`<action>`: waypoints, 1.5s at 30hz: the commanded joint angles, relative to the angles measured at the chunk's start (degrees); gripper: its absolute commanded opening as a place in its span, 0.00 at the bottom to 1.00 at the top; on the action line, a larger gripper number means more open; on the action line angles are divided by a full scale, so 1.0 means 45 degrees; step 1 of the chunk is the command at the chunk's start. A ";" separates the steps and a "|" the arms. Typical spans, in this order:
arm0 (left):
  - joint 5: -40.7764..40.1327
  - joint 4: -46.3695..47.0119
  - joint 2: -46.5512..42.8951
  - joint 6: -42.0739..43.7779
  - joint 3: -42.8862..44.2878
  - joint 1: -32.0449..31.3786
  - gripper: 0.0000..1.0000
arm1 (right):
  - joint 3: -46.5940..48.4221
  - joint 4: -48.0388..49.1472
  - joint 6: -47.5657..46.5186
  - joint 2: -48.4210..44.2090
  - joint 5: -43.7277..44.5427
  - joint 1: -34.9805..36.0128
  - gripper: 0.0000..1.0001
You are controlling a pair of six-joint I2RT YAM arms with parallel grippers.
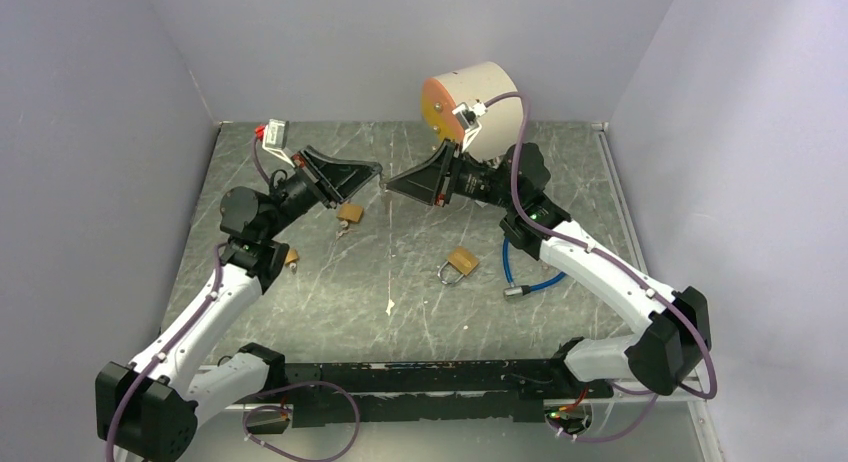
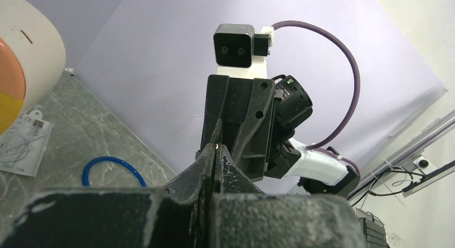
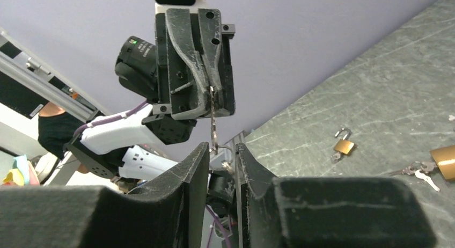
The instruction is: Unlock with the key
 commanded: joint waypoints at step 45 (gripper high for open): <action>-0.0639 -1.0215 0.0457 0.1940 0.1478 -0.0244 0.66 | -0.3849 -0.4792 -0.2150 -0.3980 0.3896 -0.1589 0.00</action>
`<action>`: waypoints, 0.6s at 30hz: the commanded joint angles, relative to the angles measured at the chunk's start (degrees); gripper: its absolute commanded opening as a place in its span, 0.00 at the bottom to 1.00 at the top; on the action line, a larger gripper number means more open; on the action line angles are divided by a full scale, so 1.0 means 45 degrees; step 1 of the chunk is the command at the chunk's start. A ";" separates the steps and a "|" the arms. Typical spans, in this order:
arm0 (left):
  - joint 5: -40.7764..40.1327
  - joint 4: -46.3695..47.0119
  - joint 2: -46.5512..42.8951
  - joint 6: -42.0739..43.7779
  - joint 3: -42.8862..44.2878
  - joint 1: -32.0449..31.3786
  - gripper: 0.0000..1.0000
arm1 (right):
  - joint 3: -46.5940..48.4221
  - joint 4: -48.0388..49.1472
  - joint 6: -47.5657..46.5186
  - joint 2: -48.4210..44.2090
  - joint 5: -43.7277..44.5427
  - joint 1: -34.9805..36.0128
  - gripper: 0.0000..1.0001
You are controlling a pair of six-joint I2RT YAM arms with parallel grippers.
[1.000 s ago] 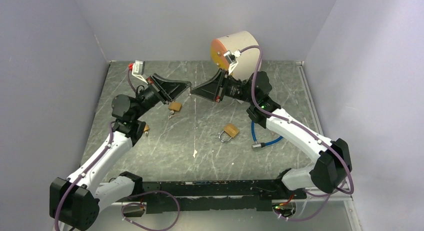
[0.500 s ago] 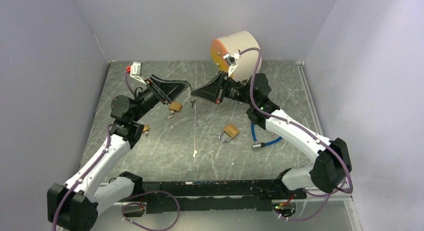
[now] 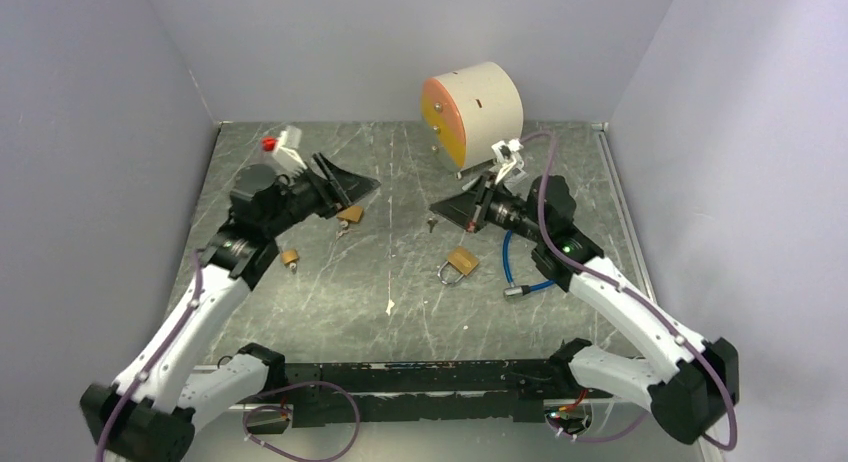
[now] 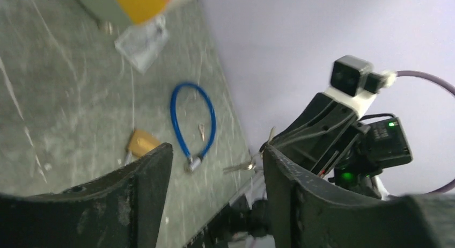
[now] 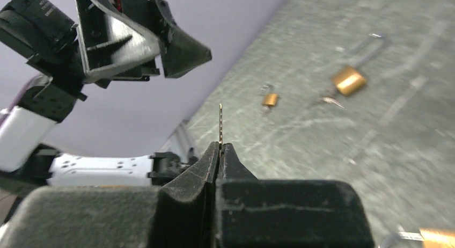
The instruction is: Unlock with the key
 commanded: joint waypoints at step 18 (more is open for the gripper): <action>0.3050 0.0839 1.1763 -0.0196 0.3603 -0.5058 0.50 | -0.2428 -0.8026 -0.0918 -0.2710 0.6602 -0.3431 0.00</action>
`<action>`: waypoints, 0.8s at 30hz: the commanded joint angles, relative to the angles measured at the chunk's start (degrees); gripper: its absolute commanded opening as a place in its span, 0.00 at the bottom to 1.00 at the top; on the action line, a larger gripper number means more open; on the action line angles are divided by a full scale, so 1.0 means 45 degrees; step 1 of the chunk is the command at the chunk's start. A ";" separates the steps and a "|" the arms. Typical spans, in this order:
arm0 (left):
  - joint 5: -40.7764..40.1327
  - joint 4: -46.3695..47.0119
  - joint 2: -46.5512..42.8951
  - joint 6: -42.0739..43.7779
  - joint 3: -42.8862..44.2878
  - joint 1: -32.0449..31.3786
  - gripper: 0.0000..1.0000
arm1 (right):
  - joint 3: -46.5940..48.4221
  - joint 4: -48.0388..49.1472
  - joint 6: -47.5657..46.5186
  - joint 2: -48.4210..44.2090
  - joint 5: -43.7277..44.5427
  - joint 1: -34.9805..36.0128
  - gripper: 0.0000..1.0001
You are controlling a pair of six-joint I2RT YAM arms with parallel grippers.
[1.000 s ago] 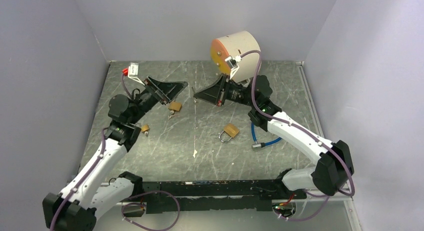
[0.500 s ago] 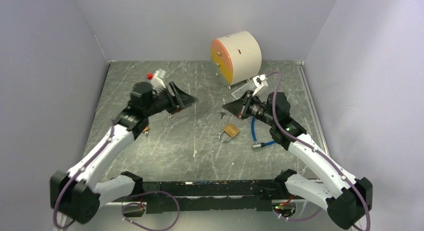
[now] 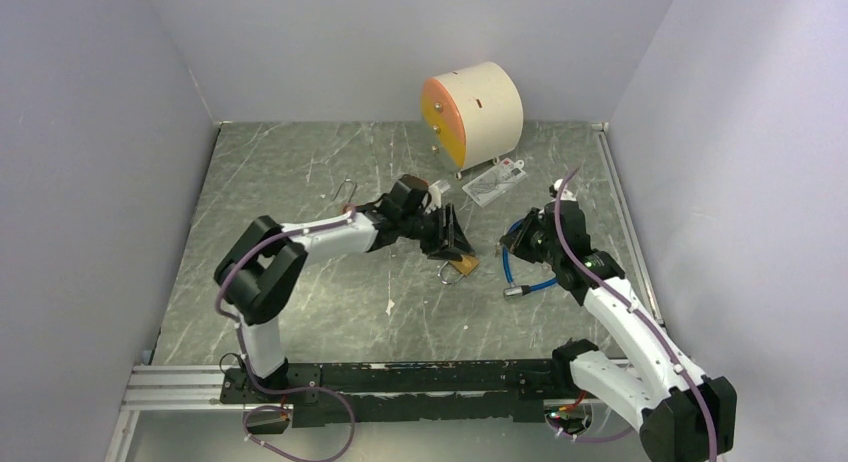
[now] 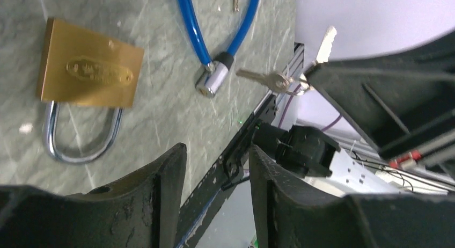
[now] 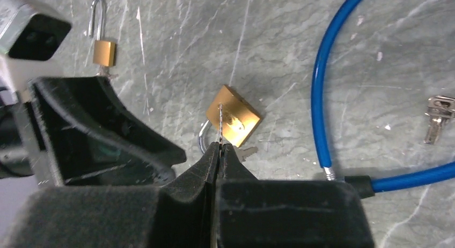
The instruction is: Unlock with the key
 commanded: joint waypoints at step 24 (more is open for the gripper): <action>-0.4695 -0.9002 0.3475 0.1801 0.4546 -0.0470 0.65 | -0.0514 0.0475 -0.0437 -0.0264 -0.1271 -0.1587 0.00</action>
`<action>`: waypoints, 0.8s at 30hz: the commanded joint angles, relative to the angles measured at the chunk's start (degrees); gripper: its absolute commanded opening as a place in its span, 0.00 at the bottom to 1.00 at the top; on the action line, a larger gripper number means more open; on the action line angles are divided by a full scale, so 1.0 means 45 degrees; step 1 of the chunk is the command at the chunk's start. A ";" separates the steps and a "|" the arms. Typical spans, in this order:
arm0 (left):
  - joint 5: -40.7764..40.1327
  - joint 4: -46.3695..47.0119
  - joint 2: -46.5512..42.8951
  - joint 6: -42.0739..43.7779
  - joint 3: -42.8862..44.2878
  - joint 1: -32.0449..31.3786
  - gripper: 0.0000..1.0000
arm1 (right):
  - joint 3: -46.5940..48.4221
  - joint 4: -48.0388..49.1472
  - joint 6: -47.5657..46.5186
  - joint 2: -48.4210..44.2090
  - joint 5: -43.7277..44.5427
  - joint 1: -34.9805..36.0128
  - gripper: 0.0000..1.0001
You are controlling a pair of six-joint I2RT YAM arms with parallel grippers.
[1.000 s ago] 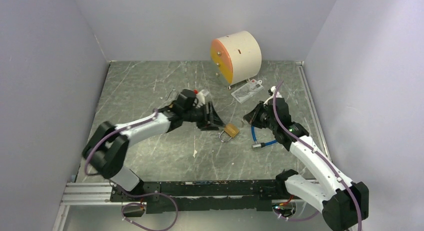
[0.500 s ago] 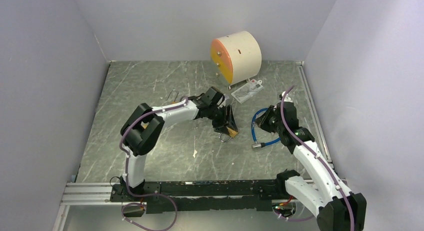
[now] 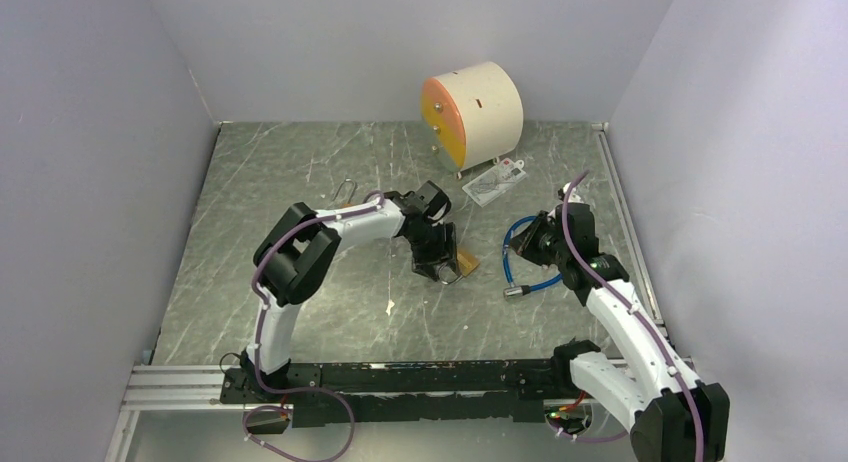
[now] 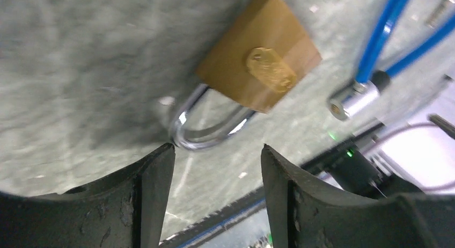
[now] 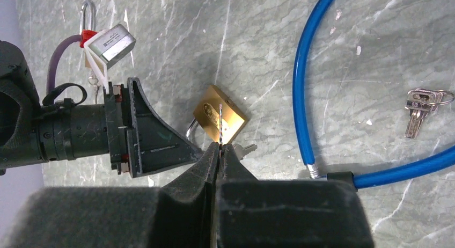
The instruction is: Unlock with the key
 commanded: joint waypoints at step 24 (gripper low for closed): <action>0.0174 0.4077 -0.2380 0.1390 -0.1867 0.0238 0.27 | -0.0238 0.1937 0.0190 0.0225 -0.2258 -0.0150 0.00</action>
